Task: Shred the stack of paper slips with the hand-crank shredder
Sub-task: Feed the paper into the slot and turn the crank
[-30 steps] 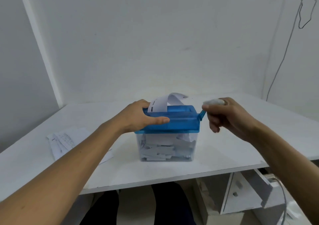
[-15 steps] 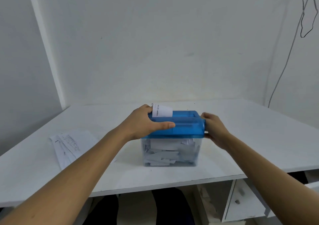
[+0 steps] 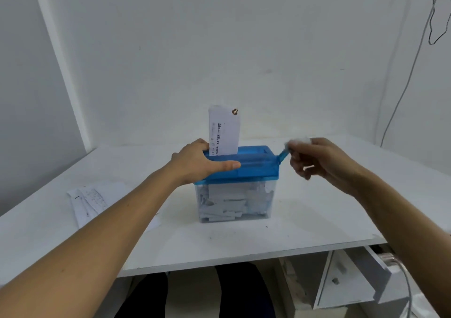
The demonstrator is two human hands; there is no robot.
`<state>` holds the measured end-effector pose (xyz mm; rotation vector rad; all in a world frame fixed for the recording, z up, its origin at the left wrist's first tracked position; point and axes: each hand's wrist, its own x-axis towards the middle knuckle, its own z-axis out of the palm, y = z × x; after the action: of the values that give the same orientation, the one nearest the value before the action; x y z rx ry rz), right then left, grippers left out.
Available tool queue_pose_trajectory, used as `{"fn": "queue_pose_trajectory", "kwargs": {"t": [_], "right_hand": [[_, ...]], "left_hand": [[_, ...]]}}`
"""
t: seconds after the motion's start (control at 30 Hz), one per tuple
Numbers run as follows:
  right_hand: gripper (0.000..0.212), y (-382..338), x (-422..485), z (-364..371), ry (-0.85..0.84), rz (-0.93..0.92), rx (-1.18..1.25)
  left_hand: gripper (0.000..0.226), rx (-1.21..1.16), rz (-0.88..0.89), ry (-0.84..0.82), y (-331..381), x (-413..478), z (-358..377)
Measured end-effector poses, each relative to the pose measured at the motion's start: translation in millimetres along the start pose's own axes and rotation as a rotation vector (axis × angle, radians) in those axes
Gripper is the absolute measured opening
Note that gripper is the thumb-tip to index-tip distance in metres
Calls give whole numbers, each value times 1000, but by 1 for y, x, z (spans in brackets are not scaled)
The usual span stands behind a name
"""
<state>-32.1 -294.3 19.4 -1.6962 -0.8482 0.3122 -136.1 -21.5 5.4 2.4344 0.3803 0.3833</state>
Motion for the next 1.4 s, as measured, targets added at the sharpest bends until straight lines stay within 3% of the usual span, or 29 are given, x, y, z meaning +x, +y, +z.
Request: {"fn": "queue_pose_trajectory", "kwargs": {"t": [0.17, 0.37, 0.5, 0.7, 0.77, 0.87, 0.97, 1.23, 1.4], "right_hand": [[42, 5, 45, 7, 203, -2, 41], [24, 30, 85, 26, 354, 56, 136], [14, 79, 76, 40, 315, 253, 11], [44, 78, 22, 47, 192, 307, -248], [51, 62, 3, 38, 108, 279, -227], [49, 28, -17, 14, -39, 159, 9], [33, 7, -14, -3, -112, -11, 5], [38, 10, 52, 13, 232, -25, 77], [26, 32, 83, 29, 359, 51, 106]], "left_hand": [[125, -63, 23, -18, 0, 1, -1], [101, -127, 64, -51, -4, 1, -1], [103, -54, 36, -46, -2, 0, -1], [77, 103, 9, -3, 10, -10, -4], [79, 124, 15, -5, 13, -11, -4], [85, 110, -3, -6, 9, -7, -3], [114, 65, -10, -21, 0, -1, -4], [113, -53, 54, -54, -3, -1, -3], [105, -78, 71, -44, -3, -2, -3]]}}
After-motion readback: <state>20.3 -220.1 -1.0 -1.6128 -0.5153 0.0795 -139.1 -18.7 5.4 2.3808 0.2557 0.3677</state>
